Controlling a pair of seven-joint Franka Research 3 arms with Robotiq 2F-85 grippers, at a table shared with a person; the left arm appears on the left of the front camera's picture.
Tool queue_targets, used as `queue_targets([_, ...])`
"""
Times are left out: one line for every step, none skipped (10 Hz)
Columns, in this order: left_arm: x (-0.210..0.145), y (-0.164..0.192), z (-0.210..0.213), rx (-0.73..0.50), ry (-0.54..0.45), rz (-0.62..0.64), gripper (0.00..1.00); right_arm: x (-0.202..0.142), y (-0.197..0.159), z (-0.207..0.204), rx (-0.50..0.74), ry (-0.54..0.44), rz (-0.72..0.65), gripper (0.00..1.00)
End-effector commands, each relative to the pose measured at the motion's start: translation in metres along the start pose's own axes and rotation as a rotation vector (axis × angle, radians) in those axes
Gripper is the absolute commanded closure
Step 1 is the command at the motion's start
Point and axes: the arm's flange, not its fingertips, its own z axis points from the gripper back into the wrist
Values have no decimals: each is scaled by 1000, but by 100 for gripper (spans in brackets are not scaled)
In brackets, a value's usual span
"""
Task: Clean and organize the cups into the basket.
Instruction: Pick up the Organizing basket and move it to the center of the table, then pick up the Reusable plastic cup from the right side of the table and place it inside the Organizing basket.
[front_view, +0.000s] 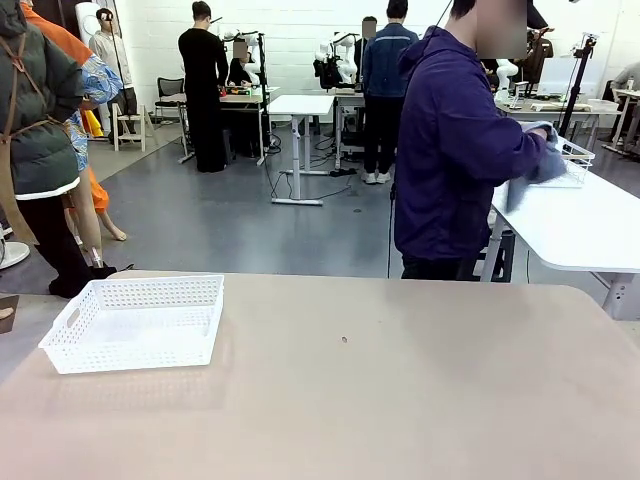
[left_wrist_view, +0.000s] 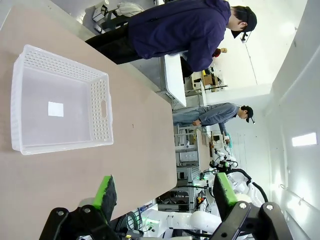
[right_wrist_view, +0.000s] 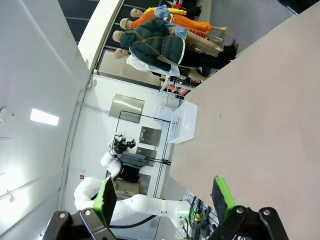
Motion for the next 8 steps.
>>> queue_targets([1,0,0,-8,4,-3,0,1,1,1,6,0,4,0])
queue_targets([1,0,0,-8,4,-3,0,1,1,1,6,0,4,0])
queue_targets([1,0,0,-8,4,-3,0,1,1,1,6,0,4,0])
queue_targets([1,0,0,-8,4,-3,0,1,1,1,6,0,4,0])
queue_targets([1,0,0,-8,4,-3,0,1,1,1,6,0,4,0])
queue_targets([1,0,0,-8,4,-3,0,1,1,1,6,0,4,0])
queue_targets([1,0,0,-8,4,-3,0,1,1,1,6,0,4,0])
queue_targets([1,0,0,-8,4,-3,0,1,1,1,6,0,4,0])
